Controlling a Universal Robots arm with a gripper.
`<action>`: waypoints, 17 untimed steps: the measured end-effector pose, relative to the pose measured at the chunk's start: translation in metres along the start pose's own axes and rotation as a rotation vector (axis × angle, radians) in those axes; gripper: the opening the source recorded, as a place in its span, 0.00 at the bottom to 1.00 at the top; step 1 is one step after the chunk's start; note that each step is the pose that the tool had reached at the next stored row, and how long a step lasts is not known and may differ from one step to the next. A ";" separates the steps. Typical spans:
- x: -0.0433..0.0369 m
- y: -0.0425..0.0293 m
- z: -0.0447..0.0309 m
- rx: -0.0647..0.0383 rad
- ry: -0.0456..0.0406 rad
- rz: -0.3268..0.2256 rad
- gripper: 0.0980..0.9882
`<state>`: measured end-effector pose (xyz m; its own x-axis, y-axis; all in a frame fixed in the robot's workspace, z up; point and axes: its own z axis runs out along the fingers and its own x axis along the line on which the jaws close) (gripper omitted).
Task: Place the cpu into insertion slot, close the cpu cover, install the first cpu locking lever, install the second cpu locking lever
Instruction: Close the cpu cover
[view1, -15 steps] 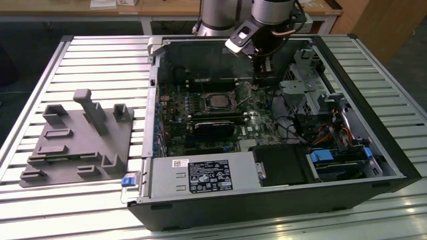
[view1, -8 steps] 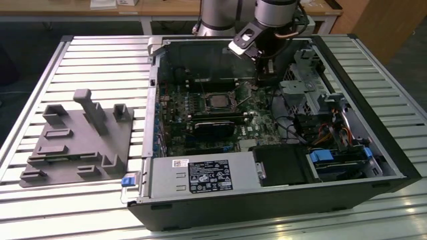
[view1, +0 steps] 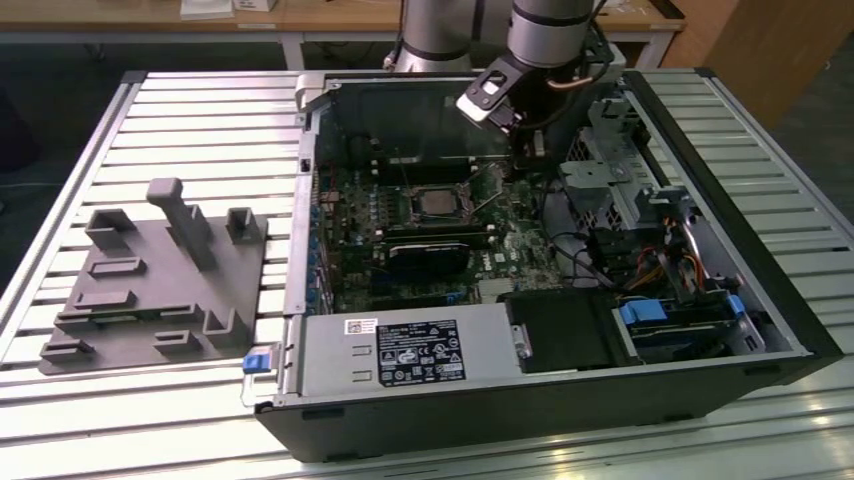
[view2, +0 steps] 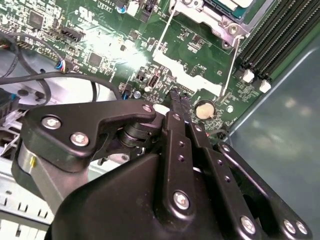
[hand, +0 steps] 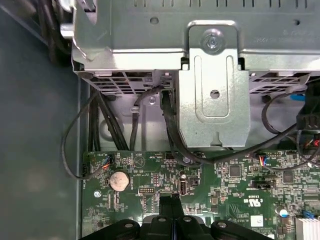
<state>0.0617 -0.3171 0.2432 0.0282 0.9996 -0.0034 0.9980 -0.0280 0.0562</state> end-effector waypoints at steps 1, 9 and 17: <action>0.0000 -0.0001 0.0017 0.001 -0.0001 0.000 0.01; 0.0000 -0.0006 0.0106 0.006 -0.0004 0.000 0.01; 0.0001 0.0008 0.0111 0.062 -0.0021 0.000 0.01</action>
<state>0.0631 -0.3170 0.2322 0.0279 0.9996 -0.0055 0.9996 -0.0279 -0.0057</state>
